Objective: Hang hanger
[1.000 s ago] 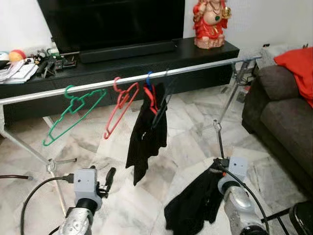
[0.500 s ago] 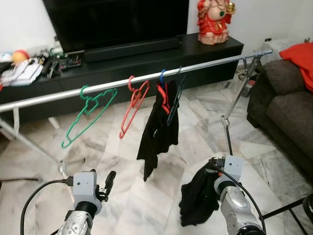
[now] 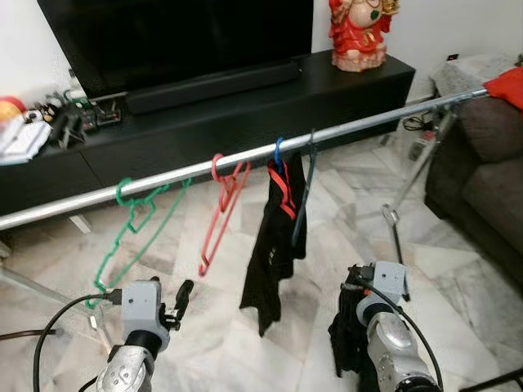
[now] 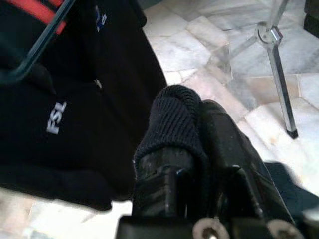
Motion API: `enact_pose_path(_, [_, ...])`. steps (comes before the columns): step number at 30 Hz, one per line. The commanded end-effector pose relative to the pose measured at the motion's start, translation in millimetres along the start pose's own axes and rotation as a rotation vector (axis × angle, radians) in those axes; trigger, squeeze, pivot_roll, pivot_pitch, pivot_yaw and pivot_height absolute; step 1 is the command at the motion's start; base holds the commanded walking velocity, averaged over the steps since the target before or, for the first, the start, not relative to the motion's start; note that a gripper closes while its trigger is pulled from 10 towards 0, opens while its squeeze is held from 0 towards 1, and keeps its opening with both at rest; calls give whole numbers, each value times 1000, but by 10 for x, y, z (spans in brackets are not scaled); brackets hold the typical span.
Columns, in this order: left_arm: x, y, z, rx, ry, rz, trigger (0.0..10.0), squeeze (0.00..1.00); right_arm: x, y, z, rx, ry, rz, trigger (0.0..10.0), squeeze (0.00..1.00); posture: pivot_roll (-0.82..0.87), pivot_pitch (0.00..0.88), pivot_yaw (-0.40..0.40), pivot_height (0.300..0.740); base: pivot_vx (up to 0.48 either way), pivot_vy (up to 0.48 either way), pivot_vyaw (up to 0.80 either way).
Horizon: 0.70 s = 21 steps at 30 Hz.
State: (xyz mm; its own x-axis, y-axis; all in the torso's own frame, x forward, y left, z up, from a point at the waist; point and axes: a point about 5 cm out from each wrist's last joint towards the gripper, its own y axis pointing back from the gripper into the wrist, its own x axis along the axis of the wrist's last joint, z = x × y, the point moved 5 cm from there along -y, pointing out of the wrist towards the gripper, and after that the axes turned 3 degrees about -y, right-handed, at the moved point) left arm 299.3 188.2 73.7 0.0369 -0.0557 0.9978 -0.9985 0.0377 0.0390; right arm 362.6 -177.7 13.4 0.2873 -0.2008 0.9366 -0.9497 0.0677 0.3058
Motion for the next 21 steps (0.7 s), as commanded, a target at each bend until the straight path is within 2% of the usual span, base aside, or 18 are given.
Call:
enact_pose_path(1, [-54, 26, 45, -17, -22, -19, 10000, 0, 41, -1, 69, -15, 4, 17, 10000, 0, -7, 114, 71, 740, 0, 0, 0])
enact_pose_path(6, [-71, 27, 67, -23, -29, -28, 10000, 0, 44, -4, 75, -12, 13, 15, 10000, 0, -5, 114, 66, 740, 0, 0, 0])
enact_pose_path(9, [-79, 33, 75, -23, -39, -29, 10000, 0, 56, -5, 75, -7, 31, 20, 10000, 0, -6, 115, 62, 740, 0, -460, 0])
enact_pose_path(12, [-82, 30, 86, -18, -24, -27, 10000, 0, 70, 0, 61, 8, 64, 31, 10000, 0, -8, 112, 57, 740, 0, -461, 704])
enact_pose_path(15, [-79, 24, 105, -20, -18, -24, 10000, 0, 42, 3, 89, -4, 43, 17, 10000, 0, -11, 109, 55, 740, 0, -461, 704])
enact_pose_path(21, [-78, 7, 134, -19, -13, -19, 10000, 0, -8, 13, 139, -10, 46, -7, 10000, 0, -15, 89, 39, 740, 0, -460, 0])
